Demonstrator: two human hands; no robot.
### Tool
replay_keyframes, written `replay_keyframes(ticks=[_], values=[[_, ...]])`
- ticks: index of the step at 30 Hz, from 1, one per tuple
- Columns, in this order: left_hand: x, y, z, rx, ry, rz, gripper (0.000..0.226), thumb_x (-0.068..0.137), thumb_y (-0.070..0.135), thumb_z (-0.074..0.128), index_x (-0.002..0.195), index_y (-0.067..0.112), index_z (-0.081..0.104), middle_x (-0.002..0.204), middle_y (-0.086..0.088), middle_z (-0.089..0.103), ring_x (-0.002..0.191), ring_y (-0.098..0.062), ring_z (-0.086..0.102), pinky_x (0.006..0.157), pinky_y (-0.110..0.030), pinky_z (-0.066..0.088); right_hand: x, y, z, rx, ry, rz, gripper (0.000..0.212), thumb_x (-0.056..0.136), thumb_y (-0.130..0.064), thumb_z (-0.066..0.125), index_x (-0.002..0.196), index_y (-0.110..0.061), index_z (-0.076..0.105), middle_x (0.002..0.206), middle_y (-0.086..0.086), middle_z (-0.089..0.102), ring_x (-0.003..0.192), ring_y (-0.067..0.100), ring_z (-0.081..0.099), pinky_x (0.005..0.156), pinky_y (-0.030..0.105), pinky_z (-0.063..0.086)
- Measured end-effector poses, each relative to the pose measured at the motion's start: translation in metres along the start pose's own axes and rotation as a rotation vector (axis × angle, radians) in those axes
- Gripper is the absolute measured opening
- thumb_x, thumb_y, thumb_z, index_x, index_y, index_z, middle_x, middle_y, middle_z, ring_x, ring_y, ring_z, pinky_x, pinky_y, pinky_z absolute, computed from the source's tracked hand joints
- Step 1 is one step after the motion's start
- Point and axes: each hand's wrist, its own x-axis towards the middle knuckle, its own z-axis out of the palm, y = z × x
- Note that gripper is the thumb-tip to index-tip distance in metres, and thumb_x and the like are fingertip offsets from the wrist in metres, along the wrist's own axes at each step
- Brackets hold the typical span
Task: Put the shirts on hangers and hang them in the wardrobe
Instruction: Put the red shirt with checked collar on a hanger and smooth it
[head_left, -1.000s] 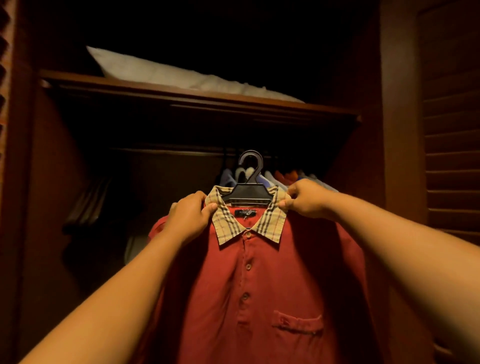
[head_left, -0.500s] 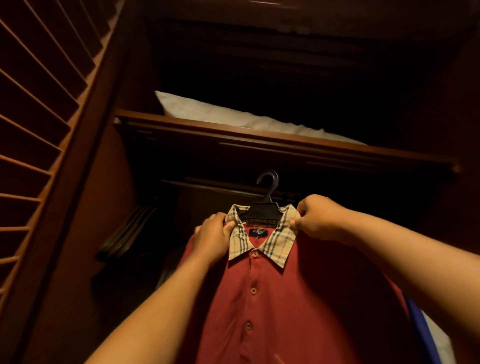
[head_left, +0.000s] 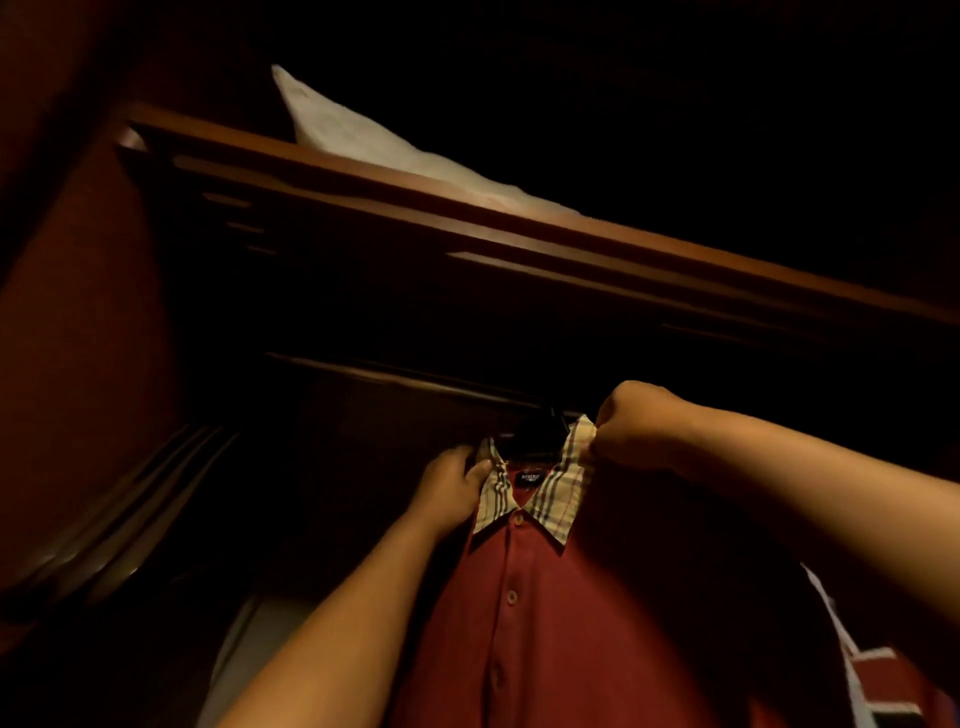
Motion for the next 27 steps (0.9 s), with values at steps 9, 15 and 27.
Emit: replay_keyframes(ticks=[9, 15, 27], values=[[0.062, -0.036, 0.041, 0.035, -0.246, -0.204, 0.034, 0.100, 0.012, 0.042, 0.125, -0.008, 0.055, 0.129, -0.021, 0.057, 0.119, -0.033, 0.054, 0.089, -0.030, 0.044, 0.049, -0.009, 0.035, 0.005, 0.067, 0.016, 0.010, 0.085, -0.015, 0.066, 0.089, -0.006, 0.065, 0.085, 0.009, 0.062, 0.083, 0.023, 0.064, 0.055, 0.024, 0.044], [0.074, -0.053, 0.051, 0.087, -0.379, -0.245, 0.044, 0.105, 0.015, 0.028, 0.147, 0.003, 0.026, 0.155, -0.015, 0.026, 0.140, -0.026, 0.031, 0.106, -0.025, 0.024, 0.068, -0.015, 0.053, 0.032, 0.085, -0.003, 0.013, 0.086, -0.007, 0.063, 0.083, -0.017, 0.054, 0.074, -0.001, 0.053, 0.062, 0.010, 0.051, 0.038, 0.014, 0.037], [0.062, -0.072, 0.056, 0.078, -0.435, -0.262, 0.040, 0.105, 0.015, 0.031, 0.142, 0.004, 0.038, 0.149, -0.015, 0.037, 0.135, -0.026, 0.039, 0.101, -0.023, 0.030, 0.074, -0.012, 0.077, -0.025, 0.074, -0.002, 0.010, 0.087, -0.009, 0.065, 0.096, -0.008, 0.061, 0.082, 0.004, 0.056, 0.065, 0.011, 0.050, 0.044, 0.016, 0.034]])
